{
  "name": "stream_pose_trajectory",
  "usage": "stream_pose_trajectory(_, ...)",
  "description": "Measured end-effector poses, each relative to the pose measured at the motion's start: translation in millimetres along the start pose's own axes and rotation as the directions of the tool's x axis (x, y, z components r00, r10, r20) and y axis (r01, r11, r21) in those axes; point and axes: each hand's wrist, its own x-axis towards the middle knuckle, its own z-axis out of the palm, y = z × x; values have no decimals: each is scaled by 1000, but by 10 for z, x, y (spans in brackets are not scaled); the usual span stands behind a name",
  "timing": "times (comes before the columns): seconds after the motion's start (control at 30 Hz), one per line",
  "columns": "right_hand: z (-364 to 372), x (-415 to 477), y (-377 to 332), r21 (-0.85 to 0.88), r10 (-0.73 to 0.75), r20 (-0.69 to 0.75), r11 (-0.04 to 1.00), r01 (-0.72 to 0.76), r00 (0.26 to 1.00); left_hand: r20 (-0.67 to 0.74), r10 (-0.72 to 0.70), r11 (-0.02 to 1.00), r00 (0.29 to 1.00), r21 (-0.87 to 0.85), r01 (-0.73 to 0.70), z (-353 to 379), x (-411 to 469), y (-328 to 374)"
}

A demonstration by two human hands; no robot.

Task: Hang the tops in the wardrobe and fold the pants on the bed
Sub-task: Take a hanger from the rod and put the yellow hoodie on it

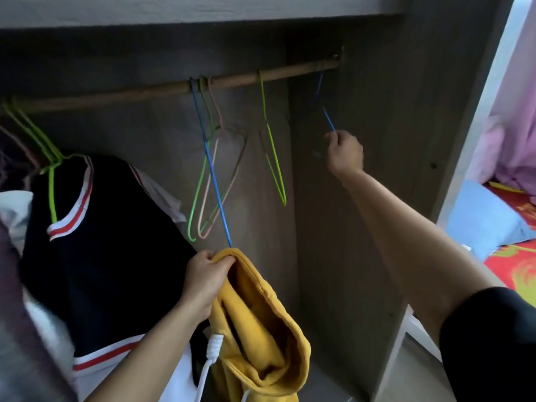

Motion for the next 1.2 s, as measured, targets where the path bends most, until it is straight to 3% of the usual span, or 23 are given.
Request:
stream_pose_trajectory(0.27, -207, -174, -217, 135, -16, -9, 991, 17, 1000, 140, -6, 998, 990, -53, 13, 108, -111, -127)
stream_pose_trajectory(0.57, -334, -569, -461, -23, -125, -87, 992, 123, 988, 239, 61, 995, 969, -93, -40, 122, -159, -122)
stream_pose_trajectory(0.8, -390, -2071, 382, 75, -50, -191, 995, 65, 980, 248, 86, 995, 965, -63, -72, 69, -182, -206)
stream_pose_trajectory(1.0, -569, -3056, 1050, 129, 118, -149, 987, -99, 982, 302, 80, 997, 950, -12, -80, 105, -261, -460)
stream_pose_trajectory(1.1, -821, -3333, 1067, -2, 86, -264, 996, -90, 961, 351, 88, 993, 932, 40, -109, 144, -286, -577)
stream_pose_trajectory(1.2, -1063, -3668, 988, -212, 59, -192, 972, -100, 980, 371, 90, 989, 924, 77, -127, 201, -279, -653)
